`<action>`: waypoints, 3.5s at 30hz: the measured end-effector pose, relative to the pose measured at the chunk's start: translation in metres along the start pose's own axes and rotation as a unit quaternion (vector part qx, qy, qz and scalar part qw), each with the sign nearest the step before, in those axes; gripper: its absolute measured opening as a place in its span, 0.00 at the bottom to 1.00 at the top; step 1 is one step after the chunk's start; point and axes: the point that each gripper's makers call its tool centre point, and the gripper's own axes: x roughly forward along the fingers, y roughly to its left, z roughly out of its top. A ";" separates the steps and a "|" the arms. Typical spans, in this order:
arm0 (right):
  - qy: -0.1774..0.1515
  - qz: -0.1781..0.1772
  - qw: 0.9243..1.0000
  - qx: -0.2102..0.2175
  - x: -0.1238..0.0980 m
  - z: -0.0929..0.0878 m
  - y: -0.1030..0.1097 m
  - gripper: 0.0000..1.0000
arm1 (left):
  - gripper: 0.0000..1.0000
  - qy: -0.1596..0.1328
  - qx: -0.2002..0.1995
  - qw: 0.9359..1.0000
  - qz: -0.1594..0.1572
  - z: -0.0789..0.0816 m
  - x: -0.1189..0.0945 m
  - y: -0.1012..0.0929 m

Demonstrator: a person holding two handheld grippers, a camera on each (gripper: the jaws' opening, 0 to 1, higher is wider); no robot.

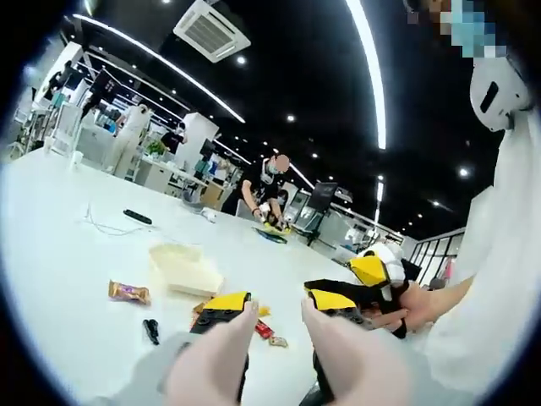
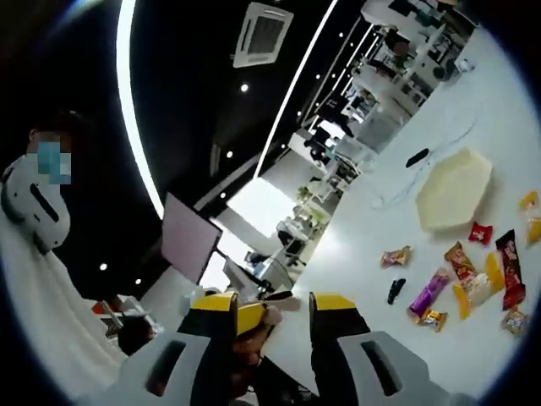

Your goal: Place the target food into the container with the food tongs after gripping and lifting it, then release it inside without dropping or visibly crushing the food.

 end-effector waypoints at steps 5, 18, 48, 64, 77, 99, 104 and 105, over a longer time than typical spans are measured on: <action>0.014 0.000 1.000 -0.014 -0.010 0.005 -0.015 0.35 | 0.26 -0.007 -0.001 1.000 -0.009 0.005 0.018 -0.007; 0.041 0.001 0.997 -0.062 -0.036 0.044 -0.041 0.37 | 0.26 -0.007 -0.019 1.000 0.005 0.017 0.048 -0.027; 0.057 0.015 0.991 -0.117 -0.052 0.073 -0.067 0.43 | 0.27 -0.025 -0.043 0.998 0.047 0.003 0.095 -0.037; 0.061 -0.038 0.988 -0.137 -0.057 0.061 -0.083 0.47 | 0.27 -0.013 -0.064 0.997 0.031 -0.017 0.094 -0.015; 0.037 -0.155 0.972 -0.171 -0.036 0.067 -0.108 0.52 | 0.26 0.015 -0.031 0.998 0.054 -0.023 0.060 0.041; 0.066 -0.178 0.971 -0.145 -0.017 0.045 -0.144 0.52 | 0.27 0.015 0.032 0.988 0.154 -0.021 0.043 0.102; 0.053 -0.180 0.970 -0.153 -0.011 0.047 -0.142 0.52 | 0.26 0.041 0.030 0.984 0.171 -0.035 0.043 0.112; 0.054 -0.182 0.969 -0.157 -0.012 0.047 -0.141 0.52 | 0.26 0.041 0.022 0.984 0.173 -0.037 0.044 0.113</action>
